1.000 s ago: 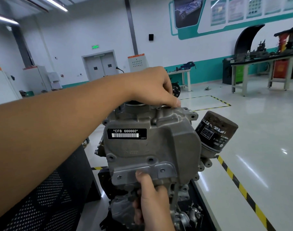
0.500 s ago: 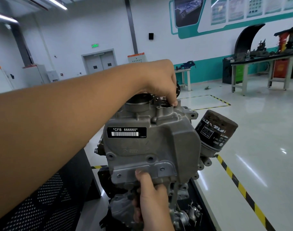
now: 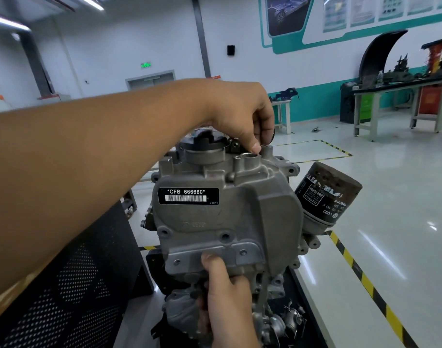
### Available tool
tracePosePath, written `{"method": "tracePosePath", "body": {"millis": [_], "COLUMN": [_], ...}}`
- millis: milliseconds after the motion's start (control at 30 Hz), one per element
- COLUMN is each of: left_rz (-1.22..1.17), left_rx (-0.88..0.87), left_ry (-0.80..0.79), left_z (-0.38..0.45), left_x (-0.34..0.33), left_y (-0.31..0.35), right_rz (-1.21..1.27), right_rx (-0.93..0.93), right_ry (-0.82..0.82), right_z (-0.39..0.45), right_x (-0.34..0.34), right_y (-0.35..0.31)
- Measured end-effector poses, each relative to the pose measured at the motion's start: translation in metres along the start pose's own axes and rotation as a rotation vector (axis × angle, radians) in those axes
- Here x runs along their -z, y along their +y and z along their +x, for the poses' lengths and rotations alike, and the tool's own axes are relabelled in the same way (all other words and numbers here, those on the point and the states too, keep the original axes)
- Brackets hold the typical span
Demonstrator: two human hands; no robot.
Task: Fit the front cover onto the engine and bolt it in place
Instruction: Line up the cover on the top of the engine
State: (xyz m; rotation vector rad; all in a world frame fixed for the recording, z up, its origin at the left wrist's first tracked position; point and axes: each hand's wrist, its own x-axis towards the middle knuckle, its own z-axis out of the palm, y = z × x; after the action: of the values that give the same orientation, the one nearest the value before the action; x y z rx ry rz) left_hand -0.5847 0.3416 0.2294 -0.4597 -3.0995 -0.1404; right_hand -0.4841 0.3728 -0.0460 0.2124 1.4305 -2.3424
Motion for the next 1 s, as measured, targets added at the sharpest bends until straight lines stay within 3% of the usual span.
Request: {"method": "tracePosePath", "body": {"millis": [400, 767, 1000], "left_rz": [0.064, -0.093, 0.132], "left_rx": [0.293, -0.023, -0.085], "left_ry": [-0.070, 0.067, 0.132], "left_z": [0.019, -0.018, -0.025], "left_x": [-0.002, 0.009, 0.008], "left_y": [0.027, -0.014, -0.012], "right_rz": [0.035, 0.015, 0.021], "right_rx": [-0.017, -0.028, -0.006], "right_ry": [-0.003, -0.028, -0.032], "right_z": [-0.004, -0.007, -0.011], "right_x": [0.000, -0.001, -0.003], "right_y": [-0.004, -0.004, -0.006]}}
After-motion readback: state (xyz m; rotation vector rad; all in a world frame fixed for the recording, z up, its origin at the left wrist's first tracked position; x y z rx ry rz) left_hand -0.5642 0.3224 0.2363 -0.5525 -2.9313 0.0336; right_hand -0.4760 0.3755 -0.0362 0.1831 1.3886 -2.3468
